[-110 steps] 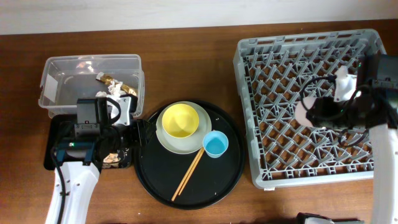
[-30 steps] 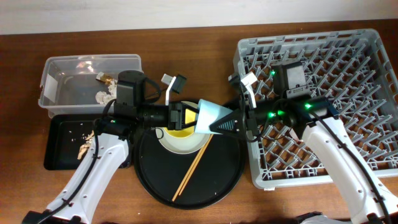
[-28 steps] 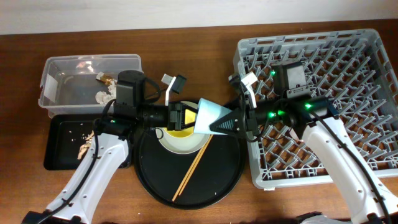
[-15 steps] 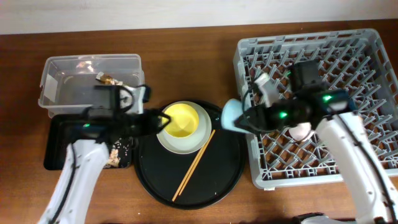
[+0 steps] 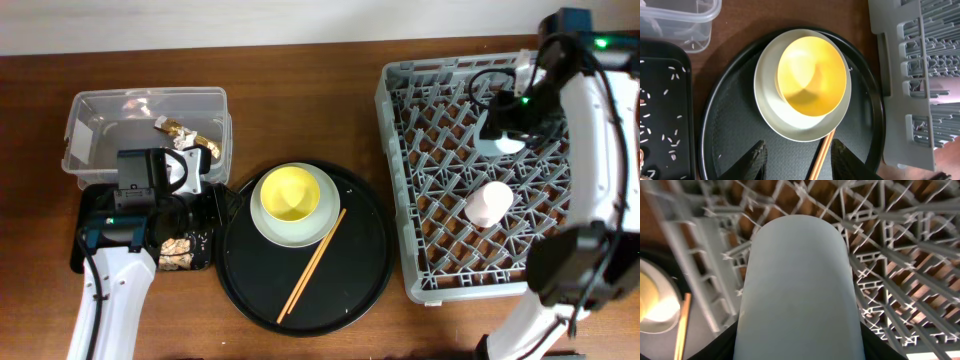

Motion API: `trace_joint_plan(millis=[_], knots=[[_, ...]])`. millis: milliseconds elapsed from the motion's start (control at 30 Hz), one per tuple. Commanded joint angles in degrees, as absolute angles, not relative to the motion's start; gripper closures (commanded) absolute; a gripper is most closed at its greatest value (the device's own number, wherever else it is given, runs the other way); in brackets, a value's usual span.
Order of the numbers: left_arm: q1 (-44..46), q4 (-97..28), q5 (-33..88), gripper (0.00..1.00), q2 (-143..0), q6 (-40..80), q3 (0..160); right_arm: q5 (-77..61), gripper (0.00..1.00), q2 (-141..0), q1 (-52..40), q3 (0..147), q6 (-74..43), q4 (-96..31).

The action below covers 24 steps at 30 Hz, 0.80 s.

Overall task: Sort waste into correct bins and load items into the dishwasher rack
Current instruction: 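Place the blue cup upside down in the dish rack with the right gripper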

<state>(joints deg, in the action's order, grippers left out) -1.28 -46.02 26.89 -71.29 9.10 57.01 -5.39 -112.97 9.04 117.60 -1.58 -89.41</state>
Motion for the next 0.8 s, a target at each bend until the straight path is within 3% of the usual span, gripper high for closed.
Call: trace_joint_plan(millis=[0,100,233,433,600,700,767], knots=[[-1.5,-46.0,26.5,0.60,-70.7,8.0,57.3,-4.2,0.63,-117.7,9.4,119.3,-2.4,-89.6],[-1.5,-46.0,26.5,0.59,-70.7,8.0,57.3,-4.2,0.49,-122.0,9.4,119.3,-2.4,-88.9],[-1.5,-46.0,26.5,0.60,-70.7,8.0,57.3,-4.3,0.08,-123.2,9.4,119.3,-2.4,-87.4],[-1.5,-47.3,26.0,0.59,-70.7,7.8,57.3,-7.2,0.09,-121.0,9.4,119.6,-2.4,-91.1],[-1.5,-50.7,19.3,0.59,-70.7,7.4,57.3,-9.7,0.09,-106.7,8.2,119.7,-2.4,-94.3],[-1.5,-53.0,13.8,0.59,-70.7,7.4,57.3,-10.1,0.11,-100.3,3.2,119.5,-2.5,-96.8],[-1.5,-54.2,10.8,0.52,-70.7,7.4,57.3,-10.1,0.11,-97.6,-3.8,118.7,-6.4,-97.3]])
